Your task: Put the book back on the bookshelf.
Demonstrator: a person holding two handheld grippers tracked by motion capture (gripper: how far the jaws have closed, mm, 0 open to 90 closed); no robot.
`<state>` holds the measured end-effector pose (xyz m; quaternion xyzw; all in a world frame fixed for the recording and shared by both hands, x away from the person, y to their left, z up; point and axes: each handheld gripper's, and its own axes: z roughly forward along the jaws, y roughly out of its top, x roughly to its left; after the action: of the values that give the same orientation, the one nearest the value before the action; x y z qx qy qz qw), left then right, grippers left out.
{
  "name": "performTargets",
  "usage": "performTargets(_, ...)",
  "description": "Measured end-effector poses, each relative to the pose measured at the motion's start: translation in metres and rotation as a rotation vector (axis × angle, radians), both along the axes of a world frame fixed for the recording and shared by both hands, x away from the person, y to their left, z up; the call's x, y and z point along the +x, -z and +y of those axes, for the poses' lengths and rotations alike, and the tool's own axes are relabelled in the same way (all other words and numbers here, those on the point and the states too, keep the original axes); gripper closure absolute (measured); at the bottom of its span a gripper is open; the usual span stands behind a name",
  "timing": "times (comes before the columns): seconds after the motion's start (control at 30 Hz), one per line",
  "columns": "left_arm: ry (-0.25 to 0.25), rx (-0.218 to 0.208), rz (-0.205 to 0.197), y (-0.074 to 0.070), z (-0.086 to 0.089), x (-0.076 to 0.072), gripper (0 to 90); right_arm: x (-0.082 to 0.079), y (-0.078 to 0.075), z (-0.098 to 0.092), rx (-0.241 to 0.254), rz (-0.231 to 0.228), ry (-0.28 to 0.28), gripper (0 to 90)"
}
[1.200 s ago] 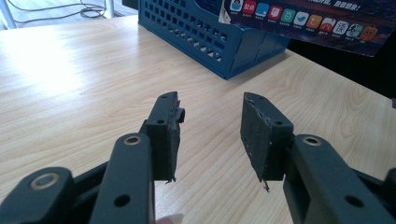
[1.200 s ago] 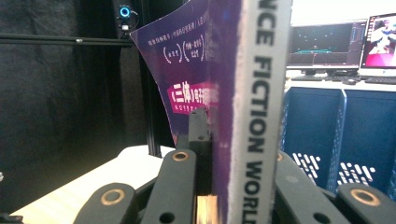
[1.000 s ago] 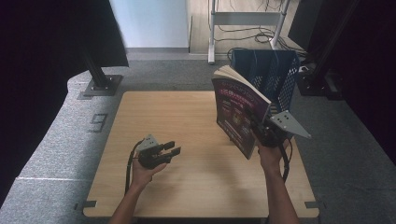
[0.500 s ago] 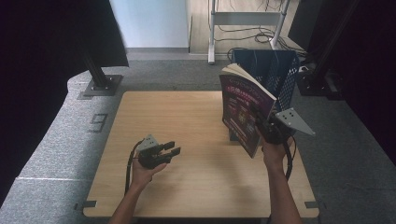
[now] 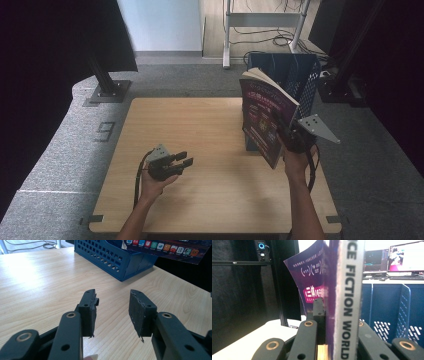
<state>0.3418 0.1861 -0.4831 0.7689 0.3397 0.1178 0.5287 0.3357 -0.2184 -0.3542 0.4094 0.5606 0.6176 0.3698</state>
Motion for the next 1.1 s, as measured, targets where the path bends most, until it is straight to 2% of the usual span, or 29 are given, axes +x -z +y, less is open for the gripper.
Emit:
performTargets(0.83, -0.001, 0.0, 0.001, 0.0, 0.001, 0.0, 57.5, 0.015, -0.004, -0.015, 0.012, 0.009, 0.069, 81.8)
performTargets(1.1, -0.002, -0.001, 0.003, 0.0, 0.002, 0.001, 57.5, 0.027, -0.003, -0.017, 0.019, 0.018, 0.093, 81.8)
